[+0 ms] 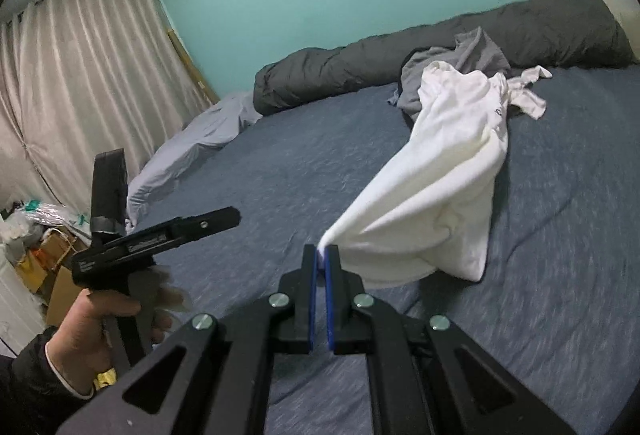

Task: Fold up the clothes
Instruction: 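Pull the white shirt out of the pile with the right tool, then lay the white shirt flat on the bed and open the right tool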

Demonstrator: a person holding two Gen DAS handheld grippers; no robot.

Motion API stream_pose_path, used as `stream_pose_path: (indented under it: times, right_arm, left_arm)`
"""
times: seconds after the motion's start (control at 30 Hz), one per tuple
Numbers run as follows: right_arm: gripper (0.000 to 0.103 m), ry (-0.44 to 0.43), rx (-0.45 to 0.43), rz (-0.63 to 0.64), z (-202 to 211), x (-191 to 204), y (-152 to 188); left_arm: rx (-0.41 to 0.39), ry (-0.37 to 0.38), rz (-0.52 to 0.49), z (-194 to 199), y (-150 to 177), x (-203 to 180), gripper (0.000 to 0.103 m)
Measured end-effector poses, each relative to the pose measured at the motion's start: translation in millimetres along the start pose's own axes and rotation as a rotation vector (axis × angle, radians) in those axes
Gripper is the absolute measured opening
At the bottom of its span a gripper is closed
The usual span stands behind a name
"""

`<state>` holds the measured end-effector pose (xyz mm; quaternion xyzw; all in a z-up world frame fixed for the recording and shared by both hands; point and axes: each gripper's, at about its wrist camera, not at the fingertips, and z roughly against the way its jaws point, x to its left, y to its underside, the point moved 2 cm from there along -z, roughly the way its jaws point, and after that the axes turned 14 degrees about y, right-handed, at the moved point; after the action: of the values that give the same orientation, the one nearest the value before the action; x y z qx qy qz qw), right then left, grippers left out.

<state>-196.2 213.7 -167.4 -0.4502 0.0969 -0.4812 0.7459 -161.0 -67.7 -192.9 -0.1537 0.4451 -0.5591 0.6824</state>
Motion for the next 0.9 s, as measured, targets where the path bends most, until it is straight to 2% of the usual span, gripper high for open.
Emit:
stream_pose_path:
  times: [0.13, 0.17, 0.3, 0.33, 0.4, 0.43, 0.47, 0.63, 0.9]
  right_arm:
    - [0.004, 0.002, 0.049, -0.060, -10.7, -9.5, 8.1]
    - [0.007, 0.006, 0.062, -0.077, -14.2, -13.7, 9.4]
    - [0.007, 0.043, 0.090, -0.152, -23.3, -37.9, 13.8]
    - [0.010, 0.053, 0.092, -0.174, -26.1, -45.0, 13.7]
    - [0.028, 0.070, 0.079, -0.223, -32.6, -59.8, 12.9]
    - [0.044, 0.076, 0.071, -0.248, -36.4, -67.2, 12.3]
    - [0.049, 0.082, 0.063, -0.274, -40.2, -74.6, 11.8]
    - [0.058, 0.128, 0.066, -0.303, -66.9, -89.6, 5.4]
    - [0.065, 0.120, 0.086, -0.367, -91.1, -102.9, 7.4]
  left_arm:
    - [0.002, -0.012, -0.012, 0.3, 6.3, -1.0, 0.103]
    - [0.006, -0.017, -0.020, -3.7, 6.4, -0.6, 0.103]
    - [0.009, -0.014, -0.035, -20.2, 5.1, 1.8, 0.103]
    - [0.008, -0.012, -0.037, -25.6, 4.4, 2.9, 0.103]
    - [0.011, -0.012, -0.044, -38.5, 4.7, 5.2, 0.103]
    - [0.014, -0.014, -0.053, -43.7, 6.0, 5.7, 0.103]
    - [0.019, -0.016, -0.065, -48.8, 8.0, 6.0, 0.103]
    - [0.057, -0.002, -0.085, -73.6, 16.0, 8.6, 0.103]
    - [0.049, 0.005, -0.068, -79.6, 21.2, 12.8, 0.103]
